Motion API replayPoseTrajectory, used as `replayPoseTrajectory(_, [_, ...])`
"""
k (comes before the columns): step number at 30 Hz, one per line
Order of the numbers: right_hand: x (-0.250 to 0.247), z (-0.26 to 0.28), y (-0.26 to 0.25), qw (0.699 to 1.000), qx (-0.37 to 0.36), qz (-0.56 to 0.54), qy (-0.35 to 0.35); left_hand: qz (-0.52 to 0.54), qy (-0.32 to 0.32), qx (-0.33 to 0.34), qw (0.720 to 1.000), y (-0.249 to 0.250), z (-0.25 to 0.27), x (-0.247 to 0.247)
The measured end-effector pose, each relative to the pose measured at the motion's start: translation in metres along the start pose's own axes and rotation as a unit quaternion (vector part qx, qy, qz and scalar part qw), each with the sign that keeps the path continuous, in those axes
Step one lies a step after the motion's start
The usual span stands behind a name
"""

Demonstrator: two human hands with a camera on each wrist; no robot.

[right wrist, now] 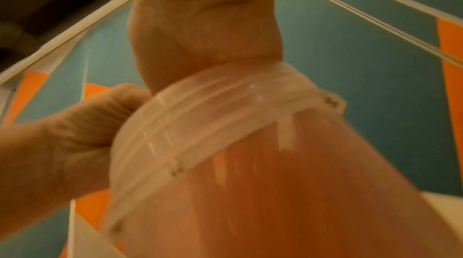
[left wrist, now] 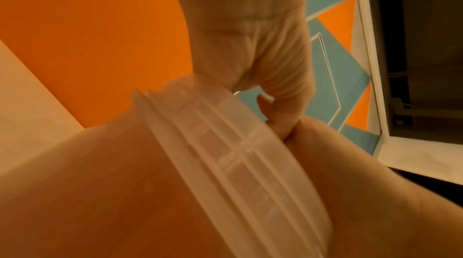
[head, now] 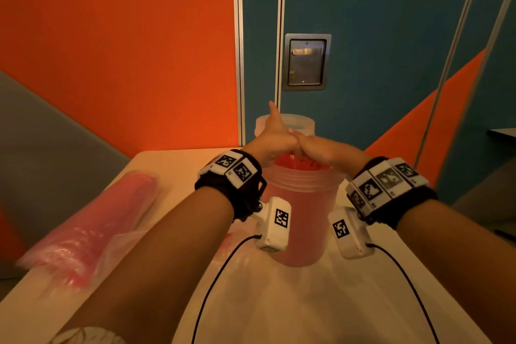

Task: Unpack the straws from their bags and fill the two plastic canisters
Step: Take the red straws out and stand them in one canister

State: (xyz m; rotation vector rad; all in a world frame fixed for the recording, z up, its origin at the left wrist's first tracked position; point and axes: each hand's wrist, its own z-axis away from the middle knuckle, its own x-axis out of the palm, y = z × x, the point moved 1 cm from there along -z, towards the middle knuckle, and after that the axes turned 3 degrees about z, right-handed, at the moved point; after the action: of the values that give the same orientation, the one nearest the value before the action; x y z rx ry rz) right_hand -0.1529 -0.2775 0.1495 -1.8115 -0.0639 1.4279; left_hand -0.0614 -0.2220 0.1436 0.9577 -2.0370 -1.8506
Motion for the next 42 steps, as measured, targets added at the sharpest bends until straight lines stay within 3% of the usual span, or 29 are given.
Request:
replayPoseTrajectory(3, [-0.004,-0.004,0.001,0.996,-0.079,-0.027,0.012,0.138,-0.009,0.027,0.99,0.003,0.003,-0.009])
replayPoseTrajectory(5, [0.001,-0.005,0.0,0.99,-0.126,-0.006,-0.059,0.233,0.038,0.065,0.97,0.008,0.01,-0.017])
replayPoseTrajectory(7, [0.011,-0.007,0.003,0.987,-0.072,0.065,-0.127,0.27,0.098,0.081,0.954,0.007,0.013,-0.029])
replayPoseTrajectory(9, [0.015,-0.012,0.005,0.983,-0.026,0.11,-0.143,0.25,0.146,0.084,0.953,0.002,0.02,-0.043])
replayPoseTrajectory(12, [0.014,-0.01,0.0,0.971,-0.042,0.185,-0.145,0.137,0.153,0.063,0.977,-0.012,0.039,-0.068])
replayPoseTrajectory(15, [0.013,-0.006,-0.001,0.982,-0.066,0.109,-0.138,-0.056,0.036,-0.03,0.997,-0.039,0.059,-0.095])
replayPoseTrajectory(18, [0.009,-0.01,-0.007,0.963,-0.085,0.246,-0.064,-0.245,-0.073,-0.116,0.96,-0.076,0.077,-0.12])
replayPoseTrajectory(21, [0.011,0.006,-0.038,0.961,-0.141,0.229,0.07,-0.366,-0.14,-0.201,0.898,-0.116,0.098,-0.138])
replayPoseTrajectory(23, [0.023,0.026,-0.066,0.942,-0.217,0.206,0.152,-0.424,-0.152,-0.221,0.865,-0.134,0.108,-0.144])
replayPoseTrajectory(24, [0.034,0.036,-0.08,0.932,-0.263,0.194,0.158,-0.44,-0.152,-0.22,0.857,-0.139,0.112,-0.144])
replayPoseTrajectory(25, [0.048,0.043,-0.092,0.927,-0.301,0.185,0.131,-0.446,-0.149,-0.217,0.855,-0.142,0.115,-0.144])
replayPoseTrajectory(27, [0.086,0.048,-0.103,0.919,-0.327,0.219,0.001,-0.434,-0.156,-0.212,0.861,-0.145,0.121,-0.138])
replayPoseTrajectory(29, [0.132,0.042,-0.099,0.882,-0.31,0.32,-0.152,-0.392,-0.181,-0.24,0.869,-0.148,0.126,-0.131])
replayPoseTrajectory(31, [0.173,0.033,-0.083,0.852,-0.286,0.367,-0.241,-0.354,-0.206,-0.287,0.866,-0.149,0.132,-0.126])
replayPoseTrajectory(33, [0.203,0.023,-0.063,0.877,-0.25,0.308,-0.271,-0.375,-0.186,-0.281,0.864,-0.151,0.132,-0.127])
replayPoseTrajectory(35, [0.222,0.015,-0.045,0.889,-0.223,0.306,-0.258,-0.442,-0.112,-0.218,0.863,-0.153,0.13,-0.132])
replayPoseTrajectory(38, [0.231,0.01,-0.035,0.874,-0.198,0.343,-0.283,-0.453,-0.033,-0.152,0.878,-0.168,0.126,-0.143])
replayPoseTrajectory(42, [0.221,0.004,-0.042,0.835,-0.209,0.368,-0.352,-0.471,-0.038,-0.153,0.868,-0.196,0.117,-0.15])
